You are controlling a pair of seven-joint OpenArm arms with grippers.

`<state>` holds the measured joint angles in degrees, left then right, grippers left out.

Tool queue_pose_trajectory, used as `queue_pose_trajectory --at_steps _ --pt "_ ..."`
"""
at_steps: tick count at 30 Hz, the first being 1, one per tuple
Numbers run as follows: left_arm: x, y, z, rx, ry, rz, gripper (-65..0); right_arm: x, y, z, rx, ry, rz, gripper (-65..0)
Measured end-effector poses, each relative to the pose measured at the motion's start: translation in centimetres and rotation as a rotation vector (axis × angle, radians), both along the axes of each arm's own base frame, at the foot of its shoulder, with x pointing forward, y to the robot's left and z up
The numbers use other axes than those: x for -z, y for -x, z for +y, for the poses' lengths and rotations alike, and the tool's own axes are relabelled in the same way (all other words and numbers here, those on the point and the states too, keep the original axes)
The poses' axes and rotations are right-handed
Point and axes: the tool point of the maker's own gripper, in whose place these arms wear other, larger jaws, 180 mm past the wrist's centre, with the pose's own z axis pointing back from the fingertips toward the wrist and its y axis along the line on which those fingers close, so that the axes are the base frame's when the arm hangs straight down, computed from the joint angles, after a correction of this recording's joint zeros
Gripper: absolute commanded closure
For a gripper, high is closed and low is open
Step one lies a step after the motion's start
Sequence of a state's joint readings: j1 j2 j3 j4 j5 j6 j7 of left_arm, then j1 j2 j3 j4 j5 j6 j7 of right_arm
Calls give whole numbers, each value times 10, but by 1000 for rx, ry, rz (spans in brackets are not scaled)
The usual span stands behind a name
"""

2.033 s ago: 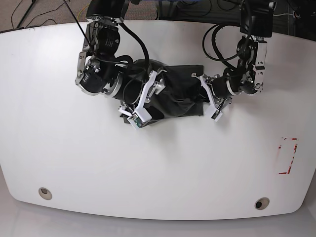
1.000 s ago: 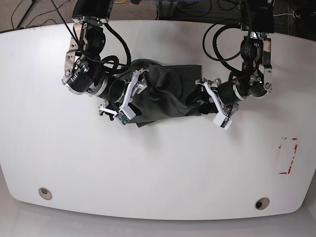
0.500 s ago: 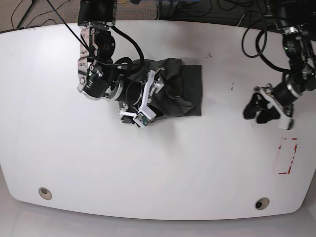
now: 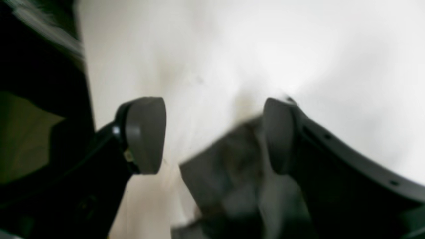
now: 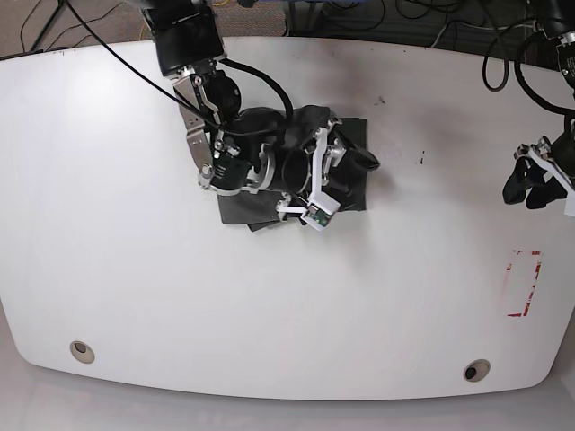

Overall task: Layout the t-shirt on the table in an organized manner, then fold the t-shirt properly
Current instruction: 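Press and tuck the folded bundle with the right gripper to flatten it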

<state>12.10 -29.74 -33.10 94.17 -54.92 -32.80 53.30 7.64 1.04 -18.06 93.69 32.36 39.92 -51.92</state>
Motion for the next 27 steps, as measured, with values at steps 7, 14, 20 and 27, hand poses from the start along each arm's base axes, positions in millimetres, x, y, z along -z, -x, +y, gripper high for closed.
queue_pose_trajectory --at_steps 7,14,20,27 --pt "7 8 2 -10 2 23 -319 14 -6 6 -23 51 -39 -431" --pt "16 18 0 6 -1 50 -319 27 -12 4 -21 138 -119 -431" --pt "16 22 -11 85 -19 26 -319 35 -20 -4 -4 200 -163 -431" --pt "22 26 -16 96 -10 37 -319 38 -33 -20 51 222 -194 -428"
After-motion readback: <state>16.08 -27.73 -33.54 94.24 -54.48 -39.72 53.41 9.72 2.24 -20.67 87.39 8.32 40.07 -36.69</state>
